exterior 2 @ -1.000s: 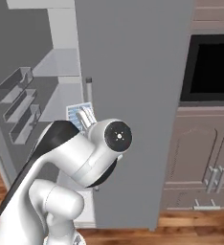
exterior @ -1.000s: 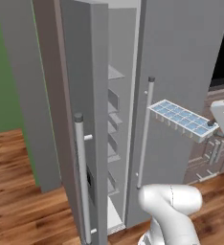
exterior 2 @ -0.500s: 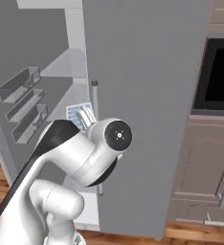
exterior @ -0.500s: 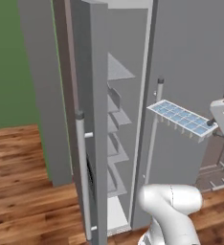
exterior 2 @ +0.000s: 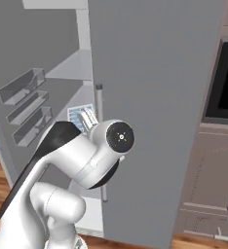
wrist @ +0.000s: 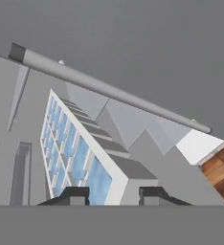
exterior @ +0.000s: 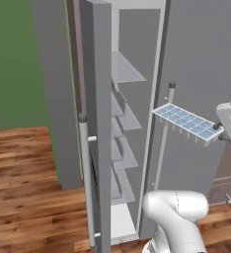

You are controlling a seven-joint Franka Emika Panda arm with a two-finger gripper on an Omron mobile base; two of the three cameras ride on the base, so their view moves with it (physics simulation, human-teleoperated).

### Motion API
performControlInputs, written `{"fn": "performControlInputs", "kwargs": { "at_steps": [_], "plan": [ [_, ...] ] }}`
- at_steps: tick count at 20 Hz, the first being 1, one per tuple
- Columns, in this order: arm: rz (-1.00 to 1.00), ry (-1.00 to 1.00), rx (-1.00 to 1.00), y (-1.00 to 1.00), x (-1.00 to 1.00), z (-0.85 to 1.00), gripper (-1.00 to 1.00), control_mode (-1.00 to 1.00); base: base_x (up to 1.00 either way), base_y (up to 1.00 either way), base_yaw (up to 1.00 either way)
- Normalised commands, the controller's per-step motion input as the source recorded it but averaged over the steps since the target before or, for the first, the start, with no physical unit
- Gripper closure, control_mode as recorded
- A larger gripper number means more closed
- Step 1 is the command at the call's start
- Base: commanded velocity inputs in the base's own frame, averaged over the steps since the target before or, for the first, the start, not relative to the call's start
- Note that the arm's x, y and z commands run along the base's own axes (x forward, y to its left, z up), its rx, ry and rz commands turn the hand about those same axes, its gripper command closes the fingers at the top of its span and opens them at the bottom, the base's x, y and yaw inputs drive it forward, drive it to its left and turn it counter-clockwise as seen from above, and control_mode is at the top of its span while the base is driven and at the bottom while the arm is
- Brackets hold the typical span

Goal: The ice cube tray has been filled with water. Take the tray and place it in the freezer to make ice. Close the freezer door after placing the tray.

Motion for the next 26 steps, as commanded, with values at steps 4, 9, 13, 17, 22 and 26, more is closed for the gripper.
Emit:
{"fn": "performControlInputs", "kwargs": {
  "at_steps": [4,9,13,17,22,26],
  "plan": [
    [0.00,0.00,0.00,0.00,0.00,0.00,1.00,1.00,0.00,0.19,0.26],
    [0.00,0.00,0.00,0.00,0.00,0.00,1.00,1.00,0.00,0.31,0.23],
    [0.00,0.00,0.00,0.00,0.00,0.00,1.00,1.00,-0.05,0.40,0.22],
    [0.00,0.00,0.00,0.00,0.00,0.00,1.00,1.00,-0.21,0.43,0.22],
    [0.00,0.00,0.00,0.00,0.00,0.00,1.00,1.00,-0.27,0.47,0.21],
    [0.00,0.00,0.00,0.00,0.00,0.00,1.00,1.00,-0.27,0.51,0.20]
  ]
}}
